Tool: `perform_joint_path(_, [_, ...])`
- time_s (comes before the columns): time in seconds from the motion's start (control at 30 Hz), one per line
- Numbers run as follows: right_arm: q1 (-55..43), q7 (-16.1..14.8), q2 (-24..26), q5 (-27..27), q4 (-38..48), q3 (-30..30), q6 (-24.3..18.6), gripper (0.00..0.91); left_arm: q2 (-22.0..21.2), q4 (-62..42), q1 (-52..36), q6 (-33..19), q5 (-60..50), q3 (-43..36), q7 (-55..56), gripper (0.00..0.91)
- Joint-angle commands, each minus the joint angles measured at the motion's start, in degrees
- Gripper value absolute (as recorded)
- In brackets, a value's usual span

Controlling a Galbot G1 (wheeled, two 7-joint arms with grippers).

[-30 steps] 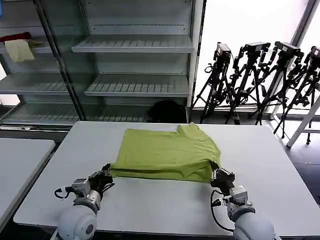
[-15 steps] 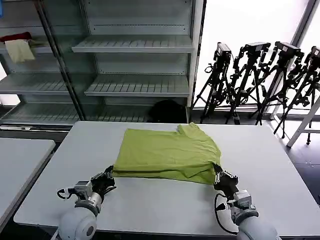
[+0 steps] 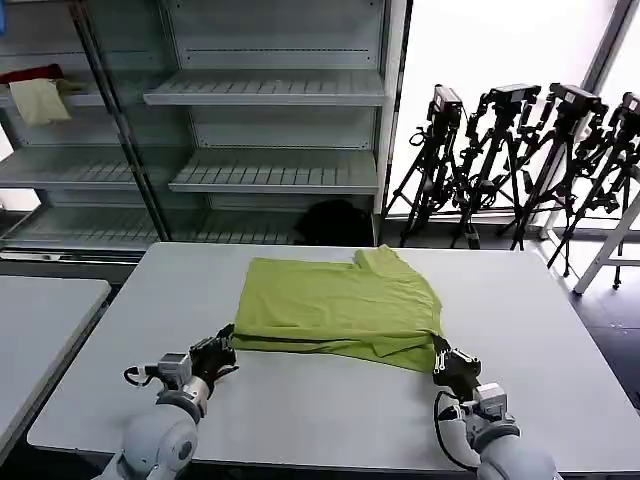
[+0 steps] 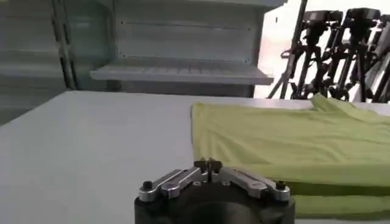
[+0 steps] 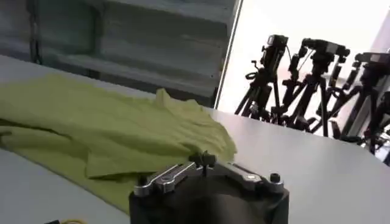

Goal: Fold and organize the clothes.

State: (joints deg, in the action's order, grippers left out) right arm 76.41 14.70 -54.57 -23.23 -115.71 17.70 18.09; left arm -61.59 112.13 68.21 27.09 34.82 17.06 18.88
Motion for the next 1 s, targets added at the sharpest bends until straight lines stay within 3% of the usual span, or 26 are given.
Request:
perform_joint_path(0.03, [-0.9, -0.1, -0.1, -2.1, 1.0, 0.0, 0.6, 0.0, -0.1, -1.7, -2.6, 0.6, -0.8, -0.9, 0.0, 0.0])
perform_joint_path(0.1, [-0.9, 0.0, -0.4, -2.4, 1.0, 0.0, 0.8, 0.0, -0.2, -2.3, -3.1, 0.6, -0.8, -0.9, 0.4, 0.0])
perform_joint_path(0.13, [-0.9, 0.1, -0.6, -2.5, 1.0, -0.1, 0.9, 0.121, -0.3, -2.6, -3.3, 0.6, -0.8, -0.7, 0.6, 0.0])
perform_joint_path(0.17, [-0.9, 0.1, -0.7, -2.5, 1.0, -0.2, 0.9, 0.363, -0.3, -2.8, -3.3, 0.6, -0.8, -0.7, 0.7, 0.01])
perform_joint_path(0.2, [-0.8, 0.2, -0.7, -2.7, 0.9, -0.2, 1.0, 0.504, -0.2, -3.1, -3.5, 0.6, -0.8, -0.5, 0.9, 0.01])
perform_joint_path(0.23, [-0.8, 0.2, -0.8, -2.8, 0.9, -0.2, 1.0, 0.574, -0.2, -3.3, -3.6, 0.6, -0.8, -0.4, 0.8, 0.01])
perform_joint_path(0.27, [-0.8, 0.2, -0.8, -2.9, 1.0, -0.3, 1.2, 0.907, -0.1, -3.4, -3.6, 0.6, -0.8, -0.3, 0.8, 0.01])
perform_joint_path(0.53, [0.5, 1.2, -1.2, -3.7, 0.3, -0.4, 1.9, 0.907, 0.9, -2.6, -2.0, 2.0, -1.9, 0.0, -1.9, 0.02])
perform_joint_path(0.6, [1.6, 1.5, -0.9, -4.4, -1.3, -0.3, 3.0, 0.907, 1.2, -2.0, -1.0, 2.0, -2.3, 0.3, -2.0, 0.081])
perform_joint_path(0.63, [1.9, 1.6, -0.9, -4.6, -1.7, -0.3, 3.4, 0.907, 1.3, -1.4, -0.6, 2.1, -2.4, 0.5, -2.0, 0.554])
perform_joint_path(0.67, [2.6, 2.3, -0.8, -4.8, -3.2, -0.1, 4.0, 0.907, 1.6, -0.4, 0.1, 2.3, -2.5, 1.0, -1.9, 0.907])
perform_joint_path(0.87, [6.9, 4.5, 0.5, -10.2, -9.5, 4.4, 7.5, 0.907, 2.8, 5.4, 5.1, 4.7, -1.2, 3.7, -1.9, 0.907])
perform_joint_path(1.0, [9.5, 4.6, 1.4, -11.3, -10.8, 6.9, 7.3, 0.907, 3.1, 8.2, 7.6, 5.9, 2.4, 5.5, -1.7, 0.907])
